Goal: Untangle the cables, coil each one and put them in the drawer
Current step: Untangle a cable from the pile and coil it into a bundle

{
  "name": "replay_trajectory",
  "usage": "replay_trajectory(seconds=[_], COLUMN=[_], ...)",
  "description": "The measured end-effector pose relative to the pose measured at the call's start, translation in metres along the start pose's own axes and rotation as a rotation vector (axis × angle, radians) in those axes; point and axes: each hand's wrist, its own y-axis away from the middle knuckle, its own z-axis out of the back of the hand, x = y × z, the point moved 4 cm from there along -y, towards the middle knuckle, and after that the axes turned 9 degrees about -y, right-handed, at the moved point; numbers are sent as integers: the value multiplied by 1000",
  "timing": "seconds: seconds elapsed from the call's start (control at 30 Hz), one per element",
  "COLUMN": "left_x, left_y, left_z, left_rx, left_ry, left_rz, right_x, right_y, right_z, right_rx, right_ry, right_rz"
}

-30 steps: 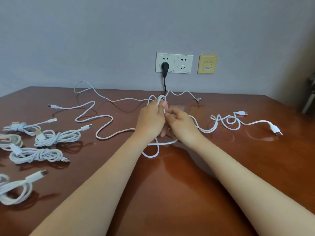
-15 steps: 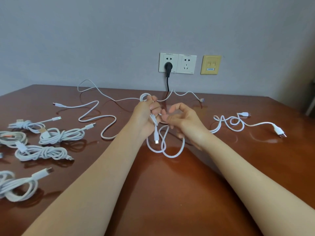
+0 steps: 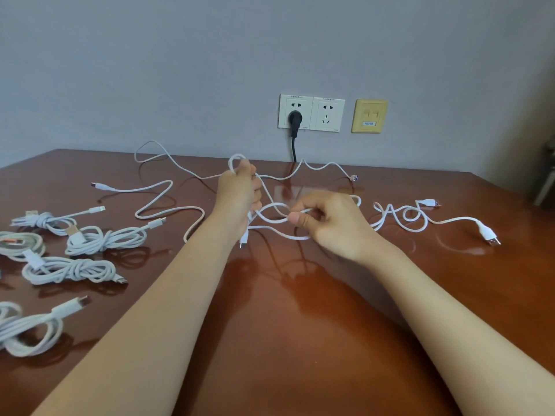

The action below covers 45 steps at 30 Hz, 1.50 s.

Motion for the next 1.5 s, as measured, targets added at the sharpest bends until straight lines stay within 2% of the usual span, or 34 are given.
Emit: replay_trajectory(seconds=[0.2,0.3,0.43,0.57,0.73,0.9,1.0,1.1,1.2,1.33,1.5], left_x=[-6,-8,0,11,14,12,19,27,27,25,24], left_y=[8,18,19,26,34,38,37,35,32,32,32], left_z=[-10,-21,-26,-40,-42,-34,-30,-30,-29,-27,-26], left_rx=[-44,36,186,439,646,850,874,817,755,753,743], left_ry=[-564,-737,-711,-559,-532,-479,-647,-743,-736,-717,-609], left_rz=[-327,-491,-377,-186,-148,-64,-3,32,41,29,75], right_x=[7,9,14,15,13,13,0,-10,-14,-7,-12], right_y=[1,2,3,3,4,2,-2,-4,-4,-4,-1], right_z=[-3,-1,-2,2,7,10,7,3,4,11,16], right_rx=[-66,-121,-138,-181,-295,-272,-139,-73,-96,-165,-146], right_ry=[-61,-127,-176,-232,-193,-327,-456,-539,-626,-707,-766], right_rz=[172,200,198,153,138,68,-55,-115,-144,-136,-213])
